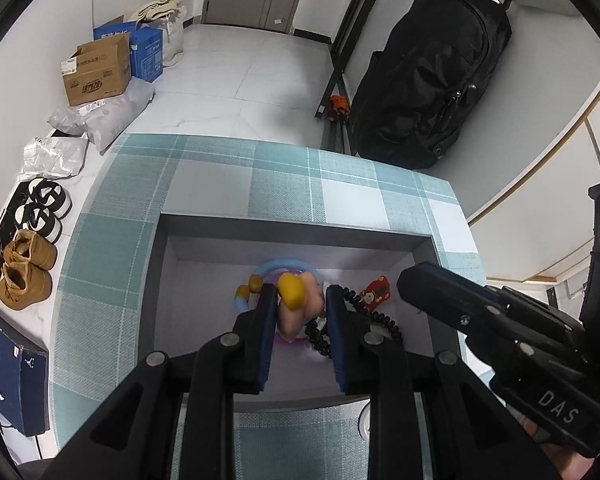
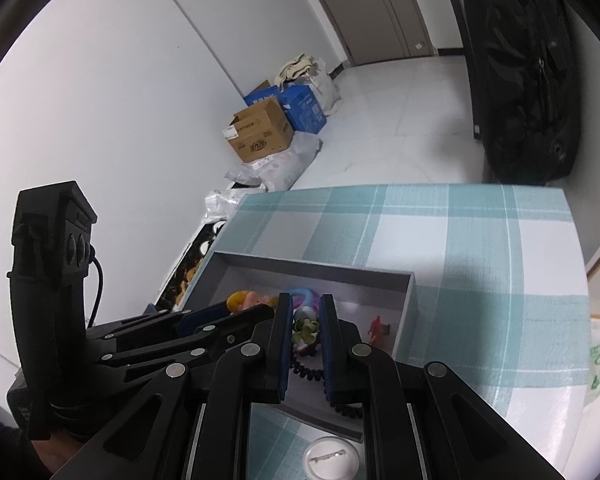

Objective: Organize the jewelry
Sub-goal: 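Carry the doll figure and yellow charm into the box and open both tools, then lift both open tools away from the box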

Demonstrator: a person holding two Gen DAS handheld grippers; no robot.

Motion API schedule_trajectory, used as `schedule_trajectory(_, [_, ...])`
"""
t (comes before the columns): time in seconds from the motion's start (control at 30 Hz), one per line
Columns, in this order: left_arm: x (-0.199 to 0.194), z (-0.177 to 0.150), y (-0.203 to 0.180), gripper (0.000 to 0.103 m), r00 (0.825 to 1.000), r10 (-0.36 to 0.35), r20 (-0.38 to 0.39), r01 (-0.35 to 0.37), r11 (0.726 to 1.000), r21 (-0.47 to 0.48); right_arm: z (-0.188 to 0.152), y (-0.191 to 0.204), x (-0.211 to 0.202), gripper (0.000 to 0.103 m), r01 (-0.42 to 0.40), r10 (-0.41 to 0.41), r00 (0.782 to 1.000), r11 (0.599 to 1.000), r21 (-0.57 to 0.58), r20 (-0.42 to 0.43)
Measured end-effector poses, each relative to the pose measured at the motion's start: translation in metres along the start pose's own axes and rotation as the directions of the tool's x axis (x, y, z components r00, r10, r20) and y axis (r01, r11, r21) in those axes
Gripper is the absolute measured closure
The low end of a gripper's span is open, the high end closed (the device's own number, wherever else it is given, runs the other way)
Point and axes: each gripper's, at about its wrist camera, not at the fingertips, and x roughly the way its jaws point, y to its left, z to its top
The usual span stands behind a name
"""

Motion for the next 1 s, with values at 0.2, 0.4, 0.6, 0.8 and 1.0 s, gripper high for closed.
schedule_trajectory(0.2, [0.004,0.0,0.004,0.084,0.998,-0.047,-0.032,0.047,0.999,-0.009,-0.003,-0.001,0.001,0.091,0.017,-0.017,1.0,1.0,0.003,-0.004])
schedule_trajectory(0.4, [-0.002,0.001,-0.001,0.084,0.995,-0.099,-0.009,0.099,0.995,0.01,-0.004,-0.012,0.004,0.088,-0.012,0.012,1.0,0.997,0.07,-0.012])
schedule_trajectory(0.6, [-0.002,0.0,-0.003,0.068,0.997,-0.071,-0.003,0.071,0.997,0.001,-0.003,-0.011,-0.006,0.087,-0.038,0.036,0.999,0.996,0.08,0.023])
schedule_trajectory(0.8, [-0.016,-0.002,-0.005,0.054,0.997,-0.048,0.053,0.046,0.999,0.023,-0.005,-0.008,-0.022,0.064,-0.011,0.006,0.997,0.998,0.064,0.073])
schedule_trajectory(1.0, [-0.023,-0.006,-0.01,0.052,0.997,0.0,0.08,-0.003,0.999,0.048,-0.009,-0.007,-0.032,0.045,0.025,-0.029,0.995,0.999,0.041,0.096])
